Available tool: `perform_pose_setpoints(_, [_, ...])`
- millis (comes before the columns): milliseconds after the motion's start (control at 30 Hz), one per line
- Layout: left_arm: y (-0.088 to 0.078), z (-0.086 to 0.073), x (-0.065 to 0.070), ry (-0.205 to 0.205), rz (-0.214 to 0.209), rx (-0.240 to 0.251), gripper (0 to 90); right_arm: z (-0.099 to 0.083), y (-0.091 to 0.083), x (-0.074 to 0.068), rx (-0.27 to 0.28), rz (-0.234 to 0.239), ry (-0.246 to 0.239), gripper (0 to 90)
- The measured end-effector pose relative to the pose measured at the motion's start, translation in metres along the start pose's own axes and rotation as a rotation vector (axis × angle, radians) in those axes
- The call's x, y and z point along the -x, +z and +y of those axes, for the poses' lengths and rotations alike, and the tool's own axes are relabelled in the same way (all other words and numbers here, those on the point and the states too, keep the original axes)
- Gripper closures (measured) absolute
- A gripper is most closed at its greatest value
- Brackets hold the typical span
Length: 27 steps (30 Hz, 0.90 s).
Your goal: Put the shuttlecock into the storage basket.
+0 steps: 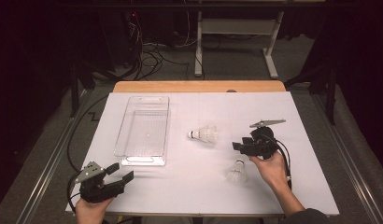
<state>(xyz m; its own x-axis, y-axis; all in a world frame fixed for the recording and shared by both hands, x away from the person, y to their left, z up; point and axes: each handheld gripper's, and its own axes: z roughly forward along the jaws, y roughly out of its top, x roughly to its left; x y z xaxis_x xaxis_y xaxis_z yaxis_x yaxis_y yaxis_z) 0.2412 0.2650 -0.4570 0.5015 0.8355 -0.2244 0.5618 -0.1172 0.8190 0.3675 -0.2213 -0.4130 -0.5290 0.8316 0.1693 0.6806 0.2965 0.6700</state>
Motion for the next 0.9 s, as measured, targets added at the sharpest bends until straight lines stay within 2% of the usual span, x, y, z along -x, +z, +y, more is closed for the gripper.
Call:
perform_pose_setpoints(233, [-0.001,0.0,-0.001,-0.007,0.002,0.01,29.9,-0.004,-0.007,0.0,0.023,-0.003,0.003,49.7])
perform_pose_setpoints(533, [-0.002,0.0,-0.002,-0.006,0.0,0.013,29.9,-0.006,-0.017,-0.001,0.027,0.004,-0.005,49.9])
perform_pose_setpoints(900, [-0.001,0.0,-0.003,-0.004,-0.005,0.01,29.9,-0.009,-0.027,-0.01,0.019,0.026,-0.037,51.2])
